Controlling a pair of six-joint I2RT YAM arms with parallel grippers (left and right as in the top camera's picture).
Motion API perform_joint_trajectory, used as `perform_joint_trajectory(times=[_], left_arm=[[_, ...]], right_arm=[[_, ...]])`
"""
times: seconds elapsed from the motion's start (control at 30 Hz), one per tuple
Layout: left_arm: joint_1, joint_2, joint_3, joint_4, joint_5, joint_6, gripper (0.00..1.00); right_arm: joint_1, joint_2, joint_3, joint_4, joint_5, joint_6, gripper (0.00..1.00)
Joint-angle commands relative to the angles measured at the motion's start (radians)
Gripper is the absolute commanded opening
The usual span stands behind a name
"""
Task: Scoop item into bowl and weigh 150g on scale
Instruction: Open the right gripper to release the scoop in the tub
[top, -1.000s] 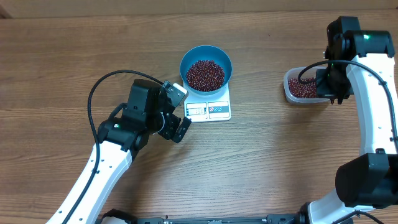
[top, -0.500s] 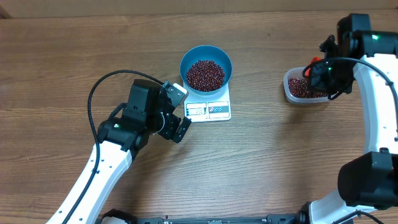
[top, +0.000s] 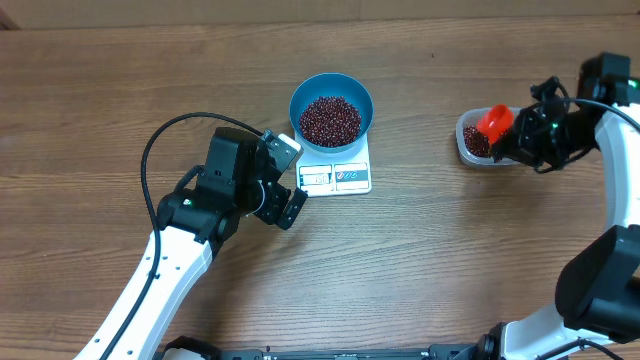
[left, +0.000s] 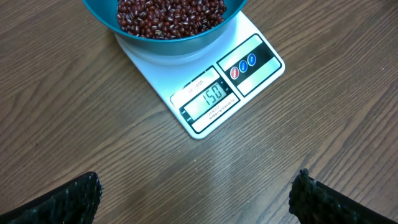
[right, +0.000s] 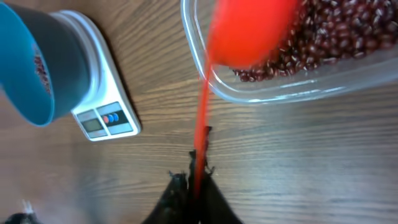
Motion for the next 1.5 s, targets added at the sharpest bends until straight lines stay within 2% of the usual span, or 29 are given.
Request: perform_joint_trajectory(times=[0.0, 0.23, 0.47, 0.7, 0.87, 1.07, 1.47], left_arm=[[0.003, 0.006, -0.002, 0.001, -0.006, -0.011, 1.00], [0.003, 0.006, -0.002, 0.001, -0.006, -0.011, 0.99], [0.003, 0.006, -0.002, 0.001, -0.006, -0.011, 0.99], [0.003, 0.006, -0.002, 0.001, -0.006, -0.011, 0.99], [0.003, 0.006, -0.002, 0.001, -0.006, -0.011, 1.00], [0.003, 0.006, -0.002, 0.001, -0.006, -0.011, 1.00], [0.003, 0.006, -0.002, 0.001, -0.006, -0.011, 0.99]], right_arm=[[-0.026, 0.002, -0.039, 0.019, -0.111, -0.013, 0.16], [-0.029, 0.002, -0.093, 0.047, -0.120, -0.006, 0.37], [-0.032, 0.002, -0.093, 0.048, -0.116, -0.002, 0.99], [-0.032, 0.001, -0.066, 0.031, -0.012, 0.074, 1.00], [-0.032, -0.037, -0.008, -0.005, -0.001, 0.074, 1.00], [-0.031, -0.164, 0.056, -0.040, 0.081, 0.103, 1.00], [-0.031, -0.435, 0.064, -0.108, 0.105, 0.103, 1.00]])
